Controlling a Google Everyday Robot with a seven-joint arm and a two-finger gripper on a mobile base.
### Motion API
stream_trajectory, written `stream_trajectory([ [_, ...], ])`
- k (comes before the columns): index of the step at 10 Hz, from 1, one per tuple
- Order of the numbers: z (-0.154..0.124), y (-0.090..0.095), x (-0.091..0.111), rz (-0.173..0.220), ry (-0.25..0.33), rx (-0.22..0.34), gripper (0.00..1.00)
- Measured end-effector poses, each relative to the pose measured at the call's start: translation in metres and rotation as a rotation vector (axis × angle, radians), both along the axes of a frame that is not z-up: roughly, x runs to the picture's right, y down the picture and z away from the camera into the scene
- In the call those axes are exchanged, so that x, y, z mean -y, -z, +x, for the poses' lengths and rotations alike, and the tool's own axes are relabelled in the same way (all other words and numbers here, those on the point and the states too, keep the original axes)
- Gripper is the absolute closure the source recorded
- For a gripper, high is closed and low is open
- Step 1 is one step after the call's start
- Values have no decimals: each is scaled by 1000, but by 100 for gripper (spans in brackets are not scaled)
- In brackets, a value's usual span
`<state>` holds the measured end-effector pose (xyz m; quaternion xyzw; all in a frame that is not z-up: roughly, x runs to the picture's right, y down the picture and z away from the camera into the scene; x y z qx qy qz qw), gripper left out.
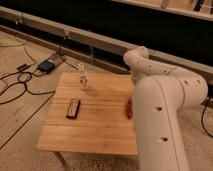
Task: Place the ceramic cup in the ceramic bowl
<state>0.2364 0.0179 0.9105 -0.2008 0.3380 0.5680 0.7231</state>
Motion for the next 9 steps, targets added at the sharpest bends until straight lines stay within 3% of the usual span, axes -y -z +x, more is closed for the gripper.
stream_trajectory([
  [4,1,4,10,21,-3,-9,20],
  [7,-1,25,35,85,-12,-13,20],
  [9,-16,39,45,116,-16,21,20],
])
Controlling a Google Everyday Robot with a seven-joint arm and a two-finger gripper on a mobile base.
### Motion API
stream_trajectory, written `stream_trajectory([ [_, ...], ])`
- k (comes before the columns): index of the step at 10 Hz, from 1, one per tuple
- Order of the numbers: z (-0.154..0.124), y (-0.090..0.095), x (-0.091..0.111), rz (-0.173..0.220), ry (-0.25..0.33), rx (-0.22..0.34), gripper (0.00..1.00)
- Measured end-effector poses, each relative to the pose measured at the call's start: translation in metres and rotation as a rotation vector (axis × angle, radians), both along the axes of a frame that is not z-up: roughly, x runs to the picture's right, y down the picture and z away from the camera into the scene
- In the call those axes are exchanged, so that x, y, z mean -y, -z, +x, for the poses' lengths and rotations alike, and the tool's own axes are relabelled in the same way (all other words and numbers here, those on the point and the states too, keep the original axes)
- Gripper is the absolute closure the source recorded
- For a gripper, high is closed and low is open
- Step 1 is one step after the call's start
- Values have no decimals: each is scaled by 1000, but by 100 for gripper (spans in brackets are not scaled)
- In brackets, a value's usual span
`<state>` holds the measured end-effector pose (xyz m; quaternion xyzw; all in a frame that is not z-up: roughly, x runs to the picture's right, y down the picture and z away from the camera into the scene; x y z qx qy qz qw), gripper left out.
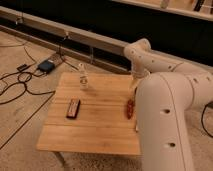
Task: Place the ceramic cup in the ceramic bowl
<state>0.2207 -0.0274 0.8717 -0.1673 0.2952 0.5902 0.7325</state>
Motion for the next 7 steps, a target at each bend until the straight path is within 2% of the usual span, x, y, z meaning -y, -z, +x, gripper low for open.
stream_trajectory([
  [5,-67,29,21,84,37,130,20],
  [7,-67,30,21,85,37,130,20],
])
